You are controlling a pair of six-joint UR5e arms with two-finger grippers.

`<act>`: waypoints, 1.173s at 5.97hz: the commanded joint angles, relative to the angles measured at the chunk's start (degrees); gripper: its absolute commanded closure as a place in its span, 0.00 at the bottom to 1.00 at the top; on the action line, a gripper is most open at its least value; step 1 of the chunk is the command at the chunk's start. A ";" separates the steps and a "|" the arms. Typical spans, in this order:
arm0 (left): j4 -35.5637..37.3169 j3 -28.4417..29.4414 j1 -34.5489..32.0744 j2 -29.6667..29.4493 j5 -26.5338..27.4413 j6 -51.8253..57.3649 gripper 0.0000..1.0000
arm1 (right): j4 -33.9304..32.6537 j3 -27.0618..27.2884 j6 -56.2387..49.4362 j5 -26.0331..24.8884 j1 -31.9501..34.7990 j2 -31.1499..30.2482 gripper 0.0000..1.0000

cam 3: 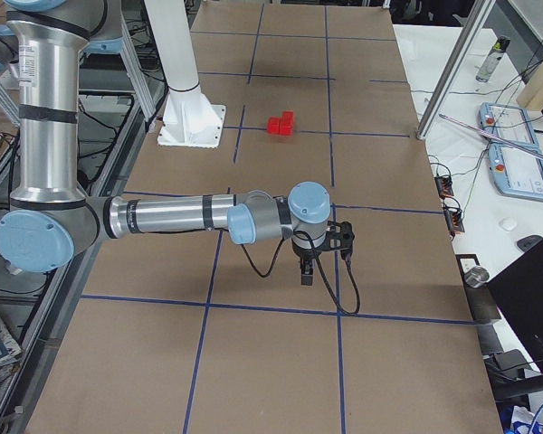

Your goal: Form red blocks into L shape at center

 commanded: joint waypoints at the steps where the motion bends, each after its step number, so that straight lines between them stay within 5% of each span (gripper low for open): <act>1: -4.54 -1.13 -0.89 5.26 0.25 3.48 0.00 | -0.09 1.77 -0.07 -0.20 -0.11 -0.48 0.00; 5: -4.76 -0.60 -0.80 6.61 -0.44 4.39 0.00 | -0.17 1.70 0.02 -0.20 -0.46 -0.22 0.00; 7: -4.75 -4.80 -0.89 9.32 -0.54 4.39 0.00 | -0.17 1.87 0.11 0.15 -0.46 -0.75 0.00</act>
